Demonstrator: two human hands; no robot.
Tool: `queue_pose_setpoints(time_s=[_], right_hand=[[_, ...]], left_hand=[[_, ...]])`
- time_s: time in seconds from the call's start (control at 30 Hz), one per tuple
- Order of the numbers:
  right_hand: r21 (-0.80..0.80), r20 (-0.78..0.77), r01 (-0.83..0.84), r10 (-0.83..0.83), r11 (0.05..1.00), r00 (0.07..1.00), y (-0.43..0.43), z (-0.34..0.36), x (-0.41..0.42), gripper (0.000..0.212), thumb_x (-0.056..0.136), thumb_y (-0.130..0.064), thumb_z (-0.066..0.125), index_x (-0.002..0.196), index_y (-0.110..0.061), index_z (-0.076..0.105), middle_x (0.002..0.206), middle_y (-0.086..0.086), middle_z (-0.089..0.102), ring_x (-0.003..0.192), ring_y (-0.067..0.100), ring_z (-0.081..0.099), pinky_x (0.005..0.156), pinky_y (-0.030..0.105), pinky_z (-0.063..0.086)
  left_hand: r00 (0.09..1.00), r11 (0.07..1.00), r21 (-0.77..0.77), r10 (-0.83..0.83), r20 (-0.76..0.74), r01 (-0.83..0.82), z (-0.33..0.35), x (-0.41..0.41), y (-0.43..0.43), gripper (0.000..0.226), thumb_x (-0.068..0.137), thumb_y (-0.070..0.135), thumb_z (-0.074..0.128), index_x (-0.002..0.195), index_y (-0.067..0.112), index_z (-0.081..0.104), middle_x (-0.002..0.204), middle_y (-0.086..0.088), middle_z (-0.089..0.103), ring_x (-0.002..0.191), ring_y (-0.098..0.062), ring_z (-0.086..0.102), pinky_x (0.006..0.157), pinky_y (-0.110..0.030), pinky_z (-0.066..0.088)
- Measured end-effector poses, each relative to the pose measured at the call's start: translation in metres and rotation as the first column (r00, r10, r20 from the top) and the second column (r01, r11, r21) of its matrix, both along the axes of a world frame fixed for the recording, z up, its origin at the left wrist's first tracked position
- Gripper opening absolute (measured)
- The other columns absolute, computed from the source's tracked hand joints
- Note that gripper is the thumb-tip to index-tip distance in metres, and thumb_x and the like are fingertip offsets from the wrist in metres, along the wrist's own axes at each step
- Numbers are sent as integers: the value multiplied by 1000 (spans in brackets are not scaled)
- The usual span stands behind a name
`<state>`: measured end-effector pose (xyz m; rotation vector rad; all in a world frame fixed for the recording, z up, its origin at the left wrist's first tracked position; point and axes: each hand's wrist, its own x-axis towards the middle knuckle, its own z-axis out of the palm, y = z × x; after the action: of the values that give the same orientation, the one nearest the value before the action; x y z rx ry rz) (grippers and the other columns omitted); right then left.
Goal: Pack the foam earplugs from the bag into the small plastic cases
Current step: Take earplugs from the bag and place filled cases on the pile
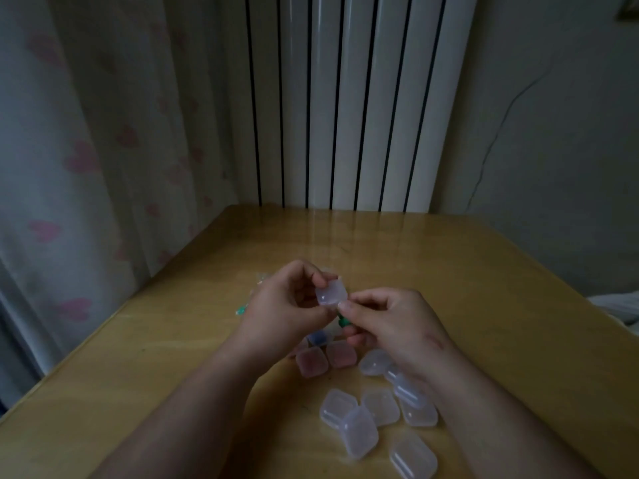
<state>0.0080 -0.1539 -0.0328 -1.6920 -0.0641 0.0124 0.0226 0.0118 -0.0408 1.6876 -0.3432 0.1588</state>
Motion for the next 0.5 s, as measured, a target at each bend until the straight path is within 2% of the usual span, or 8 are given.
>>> queue_pose_setpoints(time_s=[0.07,0.2,0.5], right_hand=[[7,-3,4,-4,1000,1000,0,0,1,11,84,-15,73,96,-13,72,67,0,73,64,12,71,62,24,56],[33,-6,6,-5,999,1000,-2,0,1,19,86,-17,72,102,-7,73,68,1,72,62,10,69,60,22,53],[40,-1,7,-7,999,1000,0,0,-1,7,85,-19,73,87,-13,75,65,0,71,61,10,68,60,23,52]], left_hand=[[1000,1000,15,10,5,-10,0,-1,-1,28,76,-8,74,90,11,60,112,1,71,101,-10,70,93,-39,57],[999,998,58,18,39,-20,0,0,1,24,80,3,76,89,22,65,112,5,71,103,-10,69,93,-41,56],[997,991,123,52,64,-59,1,-1,-1,24,78,8,79,92,21,66,111,8,70,100,-7,68,91,-39,57]])
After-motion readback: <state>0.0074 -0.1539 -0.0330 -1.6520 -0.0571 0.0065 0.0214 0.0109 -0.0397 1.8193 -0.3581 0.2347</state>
